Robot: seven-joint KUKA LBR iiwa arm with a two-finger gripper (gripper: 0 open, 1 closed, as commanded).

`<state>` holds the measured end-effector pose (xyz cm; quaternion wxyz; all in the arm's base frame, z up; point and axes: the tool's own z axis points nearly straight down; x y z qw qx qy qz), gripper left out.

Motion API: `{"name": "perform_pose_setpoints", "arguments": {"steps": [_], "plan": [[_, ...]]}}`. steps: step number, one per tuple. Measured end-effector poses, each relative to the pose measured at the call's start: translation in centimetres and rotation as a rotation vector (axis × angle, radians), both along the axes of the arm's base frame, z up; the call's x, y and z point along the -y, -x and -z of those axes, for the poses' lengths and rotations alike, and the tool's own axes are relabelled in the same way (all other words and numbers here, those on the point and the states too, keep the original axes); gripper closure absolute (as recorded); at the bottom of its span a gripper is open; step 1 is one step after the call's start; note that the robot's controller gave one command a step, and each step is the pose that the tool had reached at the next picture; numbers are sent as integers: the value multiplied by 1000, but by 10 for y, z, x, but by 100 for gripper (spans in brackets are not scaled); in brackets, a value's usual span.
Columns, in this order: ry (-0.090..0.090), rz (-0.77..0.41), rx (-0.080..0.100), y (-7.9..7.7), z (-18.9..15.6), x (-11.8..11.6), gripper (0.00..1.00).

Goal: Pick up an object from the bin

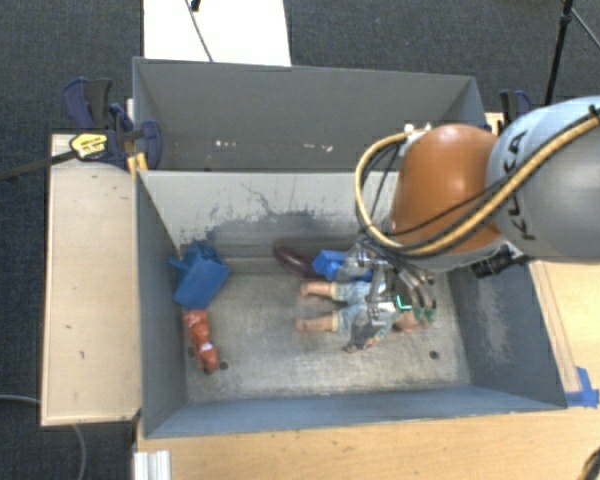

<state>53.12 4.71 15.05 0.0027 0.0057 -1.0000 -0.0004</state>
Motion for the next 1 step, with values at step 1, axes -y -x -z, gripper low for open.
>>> {"name": "perform_pose_setpoints", "arguments": {"steps": [1], "plan": [[0,1,8,-2,-4,0,0]]}}
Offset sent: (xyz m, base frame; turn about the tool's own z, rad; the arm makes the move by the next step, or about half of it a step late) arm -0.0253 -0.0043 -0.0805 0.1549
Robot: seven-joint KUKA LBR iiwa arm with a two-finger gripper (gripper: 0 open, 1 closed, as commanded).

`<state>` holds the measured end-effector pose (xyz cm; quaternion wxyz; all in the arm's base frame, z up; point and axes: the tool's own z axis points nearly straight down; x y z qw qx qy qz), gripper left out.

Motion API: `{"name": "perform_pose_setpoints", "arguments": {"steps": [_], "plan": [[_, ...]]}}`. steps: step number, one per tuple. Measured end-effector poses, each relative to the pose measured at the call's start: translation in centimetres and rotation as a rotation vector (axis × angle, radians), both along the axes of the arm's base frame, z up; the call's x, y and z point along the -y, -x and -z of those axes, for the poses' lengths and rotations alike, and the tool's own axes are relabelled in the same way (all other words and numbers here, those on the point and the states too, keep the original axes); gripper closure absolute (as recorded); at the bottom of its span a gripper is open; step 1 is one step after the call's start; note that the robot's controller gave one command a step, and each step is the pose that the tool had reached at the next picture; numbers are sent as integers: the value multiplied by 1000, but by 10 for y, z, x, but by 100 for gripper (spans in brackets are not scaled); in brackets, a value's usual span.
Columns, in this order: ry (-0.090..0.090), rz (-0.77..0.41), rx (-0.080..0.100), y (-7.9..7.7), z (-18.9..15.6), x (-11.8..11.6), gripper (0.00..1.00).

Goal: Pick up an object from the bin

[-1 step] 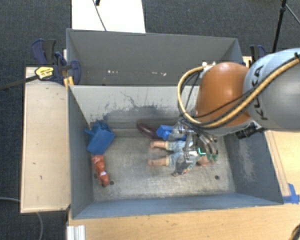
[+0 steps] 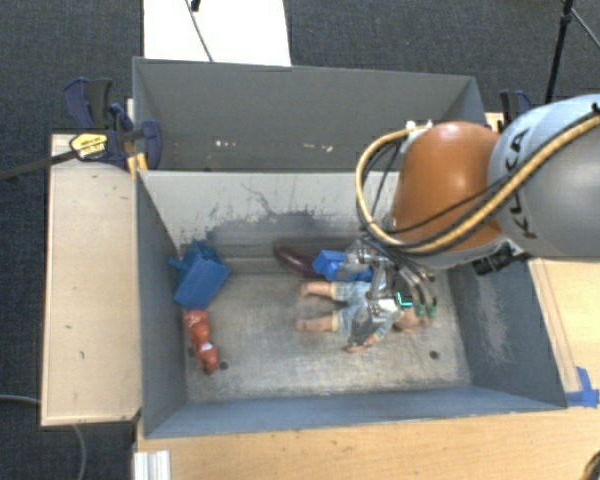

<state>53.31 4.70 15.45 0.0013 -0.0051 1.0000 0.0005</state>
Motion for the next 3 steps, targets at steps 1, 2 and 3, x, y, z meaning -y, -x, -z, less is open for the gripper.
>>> {"name": "perform_pose_setpoints", "arguments": {"steps": [1,2,3], "plan": [[-1,154,0,26,83,3,100],[-1,155,0,26,83,3,100],[0,148,-2,20,-46,4,100]]}}
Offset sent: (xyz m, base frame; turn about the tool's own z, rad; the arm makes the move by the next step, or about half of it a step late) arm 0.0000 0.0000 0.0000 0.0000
